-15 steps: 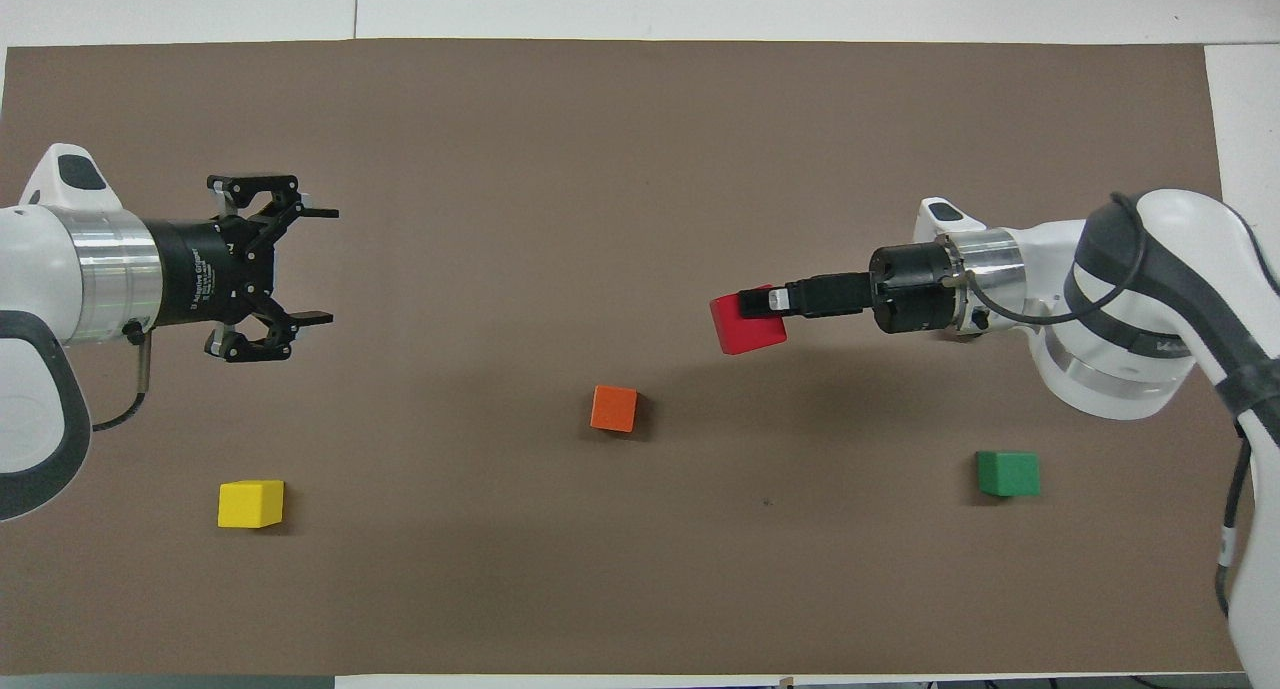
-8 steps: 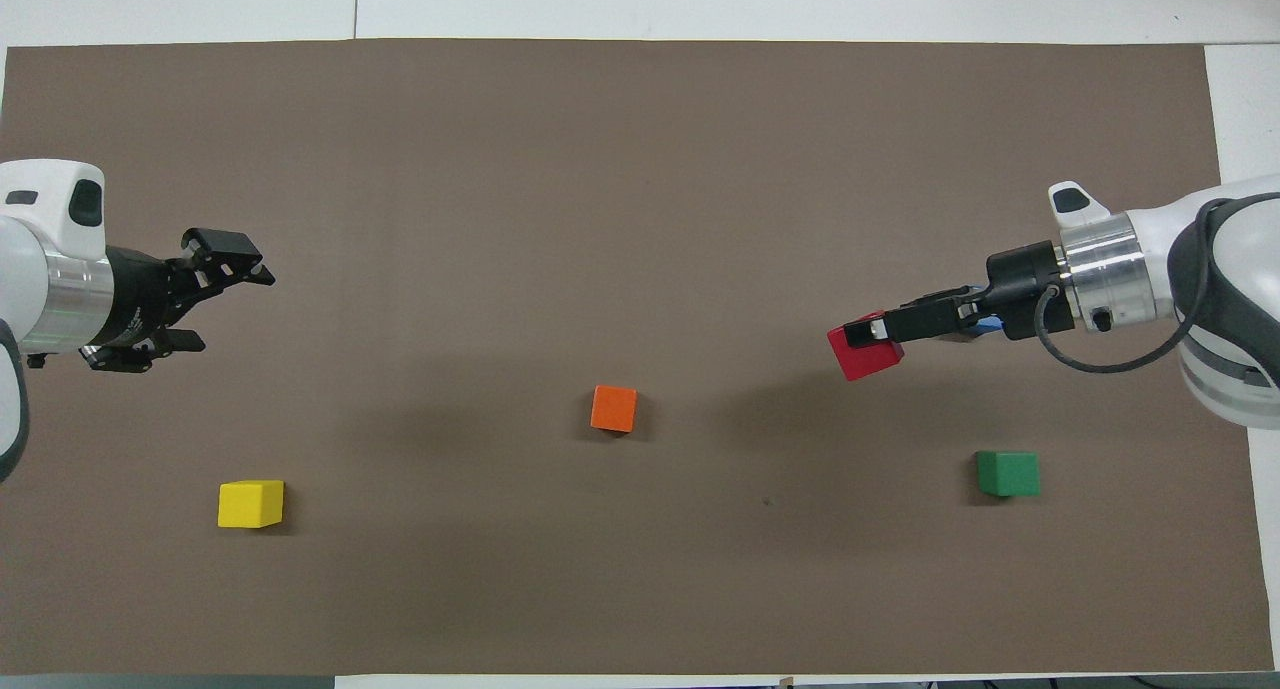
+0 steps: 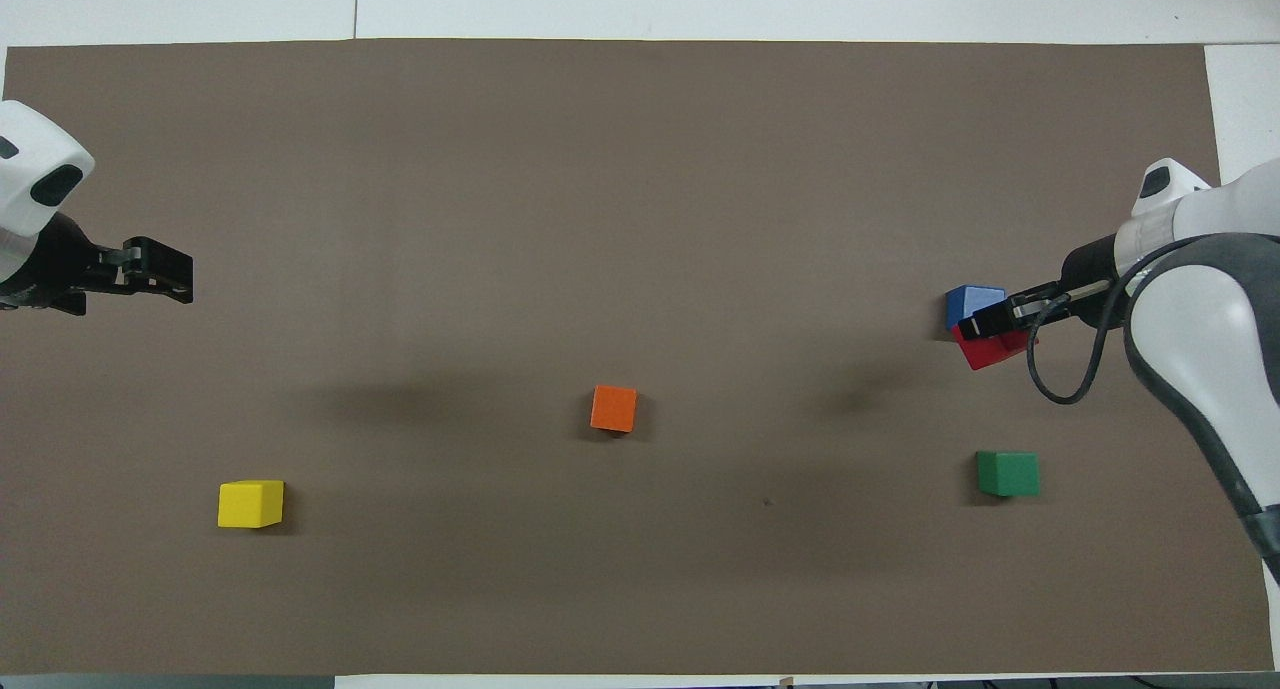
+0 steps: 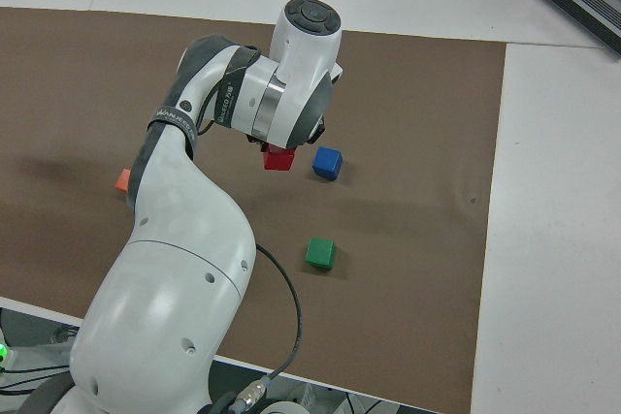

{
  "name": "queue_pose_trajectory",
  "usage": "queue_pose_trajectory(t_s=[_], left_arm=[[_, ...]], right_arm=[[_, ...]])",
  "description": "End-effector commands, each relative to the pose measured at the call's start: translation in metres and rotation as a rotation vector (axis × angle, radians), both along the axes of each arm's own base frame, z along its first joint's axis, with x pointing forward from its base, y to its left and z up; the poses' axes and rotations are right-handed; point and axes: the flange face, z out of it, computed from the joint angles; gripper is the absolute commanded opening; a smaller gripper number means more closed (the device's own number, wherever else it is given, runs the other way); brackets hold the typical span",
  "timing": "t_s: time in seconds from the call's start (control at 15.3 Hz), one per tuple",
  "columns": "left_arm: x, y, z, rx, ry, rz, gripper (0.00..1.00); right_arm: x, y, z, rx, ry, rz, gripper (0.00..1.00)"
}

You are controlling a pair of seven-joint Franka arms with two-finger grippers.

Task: Transfer red block to right arm and stack on blue block
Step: 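Move the red block with the right gripper above the blue block, then lower the red block onto the blue block with the right gripper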

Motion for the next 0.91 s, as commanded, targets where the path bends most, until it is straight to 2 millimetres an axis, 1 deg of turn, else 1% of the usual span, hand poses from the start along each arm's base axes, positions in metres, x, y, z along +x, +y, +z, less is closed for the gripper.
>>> queue_pose_trajectory(t_s=[0.0,0.13,0.2,0.26,0.33,0.39,0.46,0.52,0.72,0.85], left_arm=[[-0.009,-0.017,-0.011,0.018,0.038,-0.064,1.0],[-0.007,-0.018,-0.014,-0.091,0.013,-0.017,1.0],[-0.002,-0.012,-0.013,-0.135,-0.022,0.017,1.0],[0.004,-0.009,-0.015,-0.14,-0.068,0.014,1.0],[0.006,-0.011,-0.021,-0.141,-0.083,0.013,1.0],[0.006,-0.013,-0.018,-0.141,-0.083,0.013,1.0],[0.007,-0.012,-0.015,-0.142,-0.08,0.014,1.0],[0.007,-0.011,-0.003,-0.141,-0.076,0.01,1.0],[0.005,-0.006,0.024,-0.138,-0.067,0.016,1.0],[0.0,-0.002,0.031,-0.137,-0.058,0.02,1.0]], right_arm=[[0.005,-0.001,0.003,-0.17,-0.043,-0.094,0.0],[0.008,0.003,-0.001,-0.239,-0.089,-0.125,0.0],[0.01,0.003,-0.005,-0.275,-0.115,-0.147,0.0],[0.011,0.008,-0.011,-0.312,-0.133,-0.162,0.0],[0.01,0.014,-0.021,-0.333,-0.145,-0.197,0.0],[0.01,0.016,-0.028,-0.334,-0.173,-0.23,0.0],[0.011,0.016,-0.037,-0.33,-0.192,-0.251,0.0],[0.013,0.016,-0.044,-0.335,-0.192,-0.256,0.0],[0.016,0.015,-0.049,-0.356,-0.217,-0.254,0.0],[0.014,0.016,-0.059,-0.354,-0.243,-0.251,0.0]])
